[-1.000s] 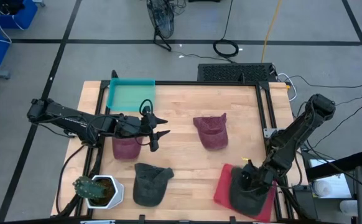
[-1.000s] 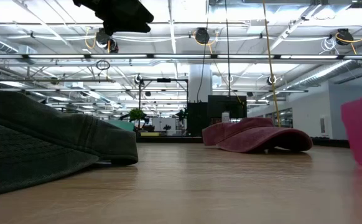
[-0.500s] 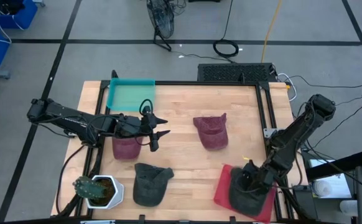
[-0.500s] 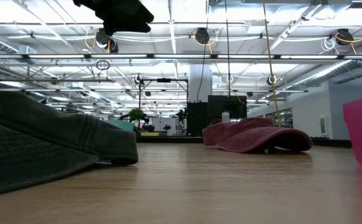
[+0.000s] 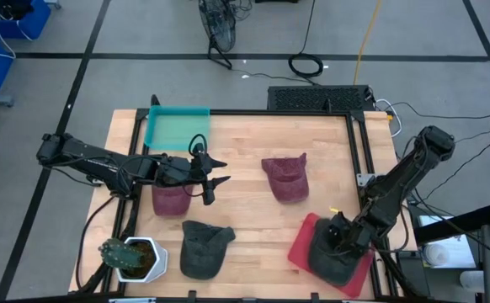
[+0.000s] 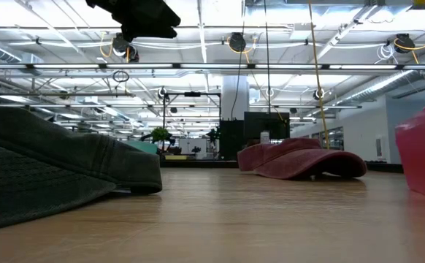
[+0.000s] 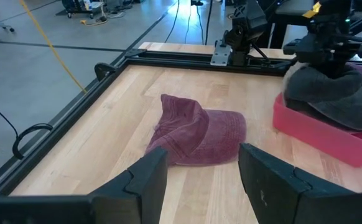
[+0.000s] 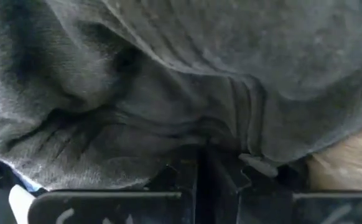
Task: Pick & Place hat
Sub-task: Put the top black cap into the pink bin, then put the black cap into the pink bin
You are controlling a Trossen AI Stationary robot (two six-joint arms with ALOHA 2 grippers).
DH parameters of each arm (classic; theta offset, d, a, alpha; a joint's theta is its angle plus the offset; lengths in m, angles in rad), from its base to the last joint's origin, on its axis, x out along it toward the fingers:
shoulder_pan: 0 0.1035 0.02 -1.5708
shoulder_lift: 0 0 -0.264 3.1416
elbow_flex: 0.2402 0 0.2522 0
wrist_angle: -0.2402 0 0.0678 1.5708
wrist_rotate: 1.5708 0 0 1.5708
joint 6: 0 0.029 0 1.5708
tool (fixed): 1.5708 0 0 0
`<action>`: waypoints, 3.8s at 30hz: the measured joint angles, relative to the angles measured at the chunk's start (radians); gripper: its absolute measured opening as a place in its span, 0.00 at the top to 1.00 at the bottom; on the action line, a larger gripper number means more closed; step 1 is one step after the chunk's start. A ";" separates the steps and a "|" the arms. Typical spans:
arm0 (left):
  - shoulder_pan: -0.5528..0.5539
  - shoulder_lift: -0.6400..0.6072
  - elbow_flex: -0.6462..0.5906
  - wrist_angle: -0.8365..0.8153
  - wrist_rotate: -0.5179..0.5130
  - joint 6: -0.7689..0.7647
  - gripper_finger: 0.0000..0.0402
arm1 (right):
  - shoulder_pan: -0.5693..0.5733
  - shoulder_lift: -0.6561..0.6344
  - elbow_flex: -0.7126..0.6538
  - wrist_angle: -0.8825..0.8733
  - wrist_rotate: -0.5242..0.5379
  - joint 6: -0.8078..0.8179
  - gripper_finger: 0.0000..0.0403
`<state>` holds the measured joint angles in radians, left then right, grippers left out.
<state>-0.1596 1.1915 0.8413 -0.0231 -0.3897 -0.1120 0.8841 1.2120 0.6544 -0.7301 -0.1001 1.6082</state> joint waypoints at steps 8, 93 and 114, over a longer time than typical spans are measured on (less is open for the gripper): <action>0.000 0.000 0.000 -0.001 0.000 0.000 0.50 | 0.000 -0.129 0.001 -0.039 0.065 0.028 0.95; 0.000 0.000 0.000 -0.004 0.005 -0.001 0.50 | -0.052 0.165 0.238 -0.059 -0.063 -0.408 0.94; 0.000 0.000 0.000 -0.004 0.005 -0.001 0.50 | -0.061 -0.010 0.236 0.110 0.285 -0.507 0.94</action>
<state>-0.1596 1.1915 0.8417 -0.0269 -0.3847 -0.1127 0.8235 1.2018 0.8902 -0.6206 0.1849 1.1009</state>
